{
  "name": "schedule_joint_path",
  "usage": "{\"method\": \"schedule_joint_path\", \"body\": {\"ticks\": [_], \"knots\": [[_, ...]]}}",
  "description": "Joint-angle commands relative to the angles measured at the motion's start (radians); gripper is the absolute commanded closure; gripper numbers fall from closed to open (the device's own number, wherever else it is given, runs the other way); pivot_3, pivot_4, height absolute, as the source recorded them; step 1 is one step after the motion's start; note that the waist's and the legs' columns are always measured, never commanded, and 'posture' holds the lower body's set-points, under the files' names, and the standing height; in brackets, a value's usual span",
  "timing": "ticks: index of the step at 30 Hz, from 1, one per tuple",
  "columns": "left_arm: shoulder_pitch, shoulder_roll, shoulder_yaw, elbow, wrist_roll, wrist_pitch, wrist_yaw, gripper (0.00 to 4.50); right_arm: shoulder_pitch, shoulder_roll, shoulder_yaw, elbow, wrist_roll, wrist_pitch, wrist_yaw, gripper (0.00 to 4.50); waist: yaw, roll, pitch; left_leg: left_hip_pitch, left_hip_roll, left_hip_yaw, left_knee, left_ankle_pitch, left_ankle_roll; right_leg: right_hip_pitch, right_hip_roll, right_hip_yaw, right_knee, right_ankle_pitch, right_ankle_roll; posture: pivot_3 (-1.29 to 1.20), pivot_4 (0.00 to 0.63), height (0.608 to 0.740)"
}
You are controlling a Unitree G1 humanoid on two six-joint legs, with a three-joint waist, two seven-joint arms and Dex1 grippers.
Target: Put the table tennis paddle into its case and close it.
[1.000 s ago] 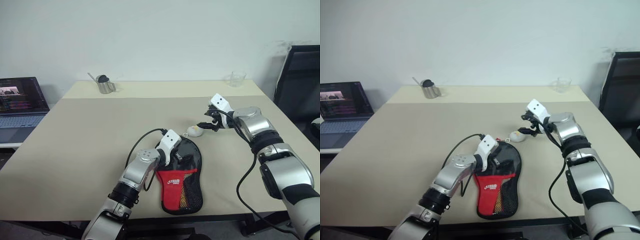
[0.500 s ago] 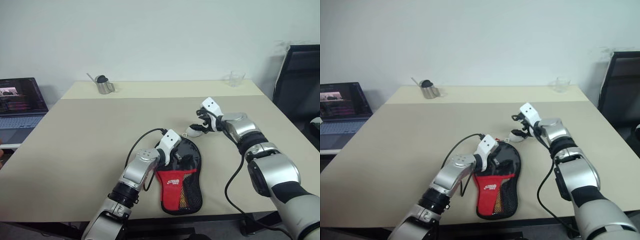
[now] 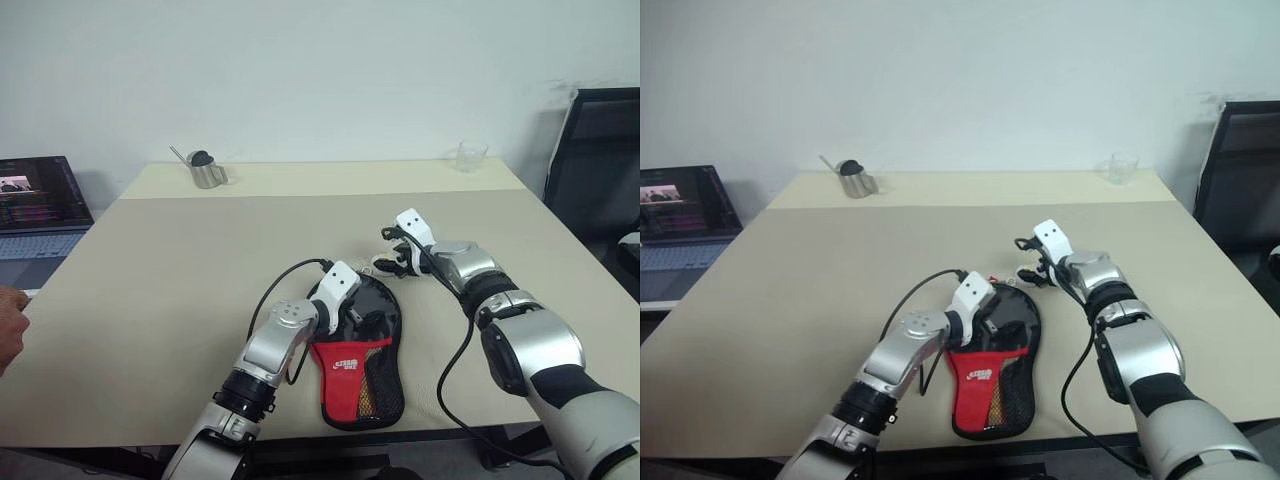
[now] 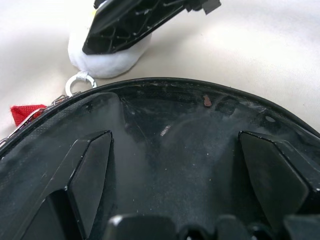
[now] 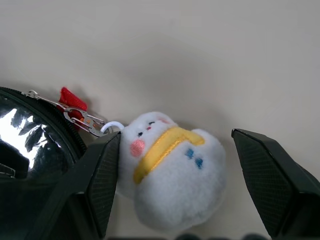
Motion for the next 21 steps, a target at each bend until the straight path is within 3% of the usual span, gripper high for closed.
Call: {"method": "schedule_joint_path", "body": {"ticks": [1, 5, 8, 14, 17, 21], "knots": [[0.033, 0.014, -0.018, 0.025, 0.023, 0.04, 0.008, 0.11, -0.009, 0.0, -0.025, -0.004, 0.009, 0.011, -0.018, 0.74, 0.0, 0.0, 0.0, 0.0, 0.0, 0.0, 0.0, 0.0, 0.0, 0.0, 0.0, 0.0, 0.0, 0.0, 0.0, 0.0, 0.15, 0.74], [0.034, 0.016, -0.019, 0.023, 0.021, 0.041, 0.011, 0.11, -0.008, 0.002, -0.029, -0.005, 0.009, 0.011, -0.012, 0.74, -0.001, 0.0, 0.0, 0.0, 0.0, 0.0, 0.0, 0.0, 0.0, 0.0, 0.0, 0.0, 0.0, 0.0, 0.0, 0.0, 0.15, 0.74], [0.036, 0.017, -0.019, 0.022, 0.022, 0.042, 0.013, 0.0, -0.007, 0.003, -0.03, -0.01, 0.006, 0.004, -0.008, 1.34, -0.002, 0.0, 0.0, 0.0, 0.0, 0.0, 0.0, 0.0, 0.0, 0.0, 0.0, 0.0, 0.0, 0.0, 0.0, 0.0, 0.15, 0.74], [0.031, 0.016, -0.021, 0.031, 0.025, 0.04, 0.015, 0.0, -0.011, -0.003, -0.026, -0.029, 0.005, 0.0, 0.022, 3.38, -0.005, 0.0, 0.0, 0.0, 0.0, 0.001, 0.0, 0.0, 0.0, 0.0, 0.0, 0.0, 0.0, 0.0, 0.0, 0.0, 0.15, 0.74], [0.032, 0.012, -0.019, 0.037, 0.025, 0.039, 0.022, 0.0, -0.021, -0.02, -0.017, -0.057, -0.004, -0.026, 0.027, 3.87, -0.005, 0.0, 0.0, 0.0, 0.0, 0.001, 0.0, 0.0, 0.0, 0.0, 0.0, 0.001, 0.0, 0.0, 0.0, 0.0, 0.15, 0.74], [0.035, 0.012, -0.016, 0.041, 0.027, 0.041, 0.031, 0.0, -0.025, -0.05, -0.011, -0.125, 0.003, -0.006, 0.095, 4.01, -0.005, 0.0, 0.0, 0.0, 0.0, 0.001, -0.001, 0.0, 0.0, 0.0, 0.0, 0.001, 0.0, 0.0, 0.0, 0.0, 0.15, 0.74]]}}
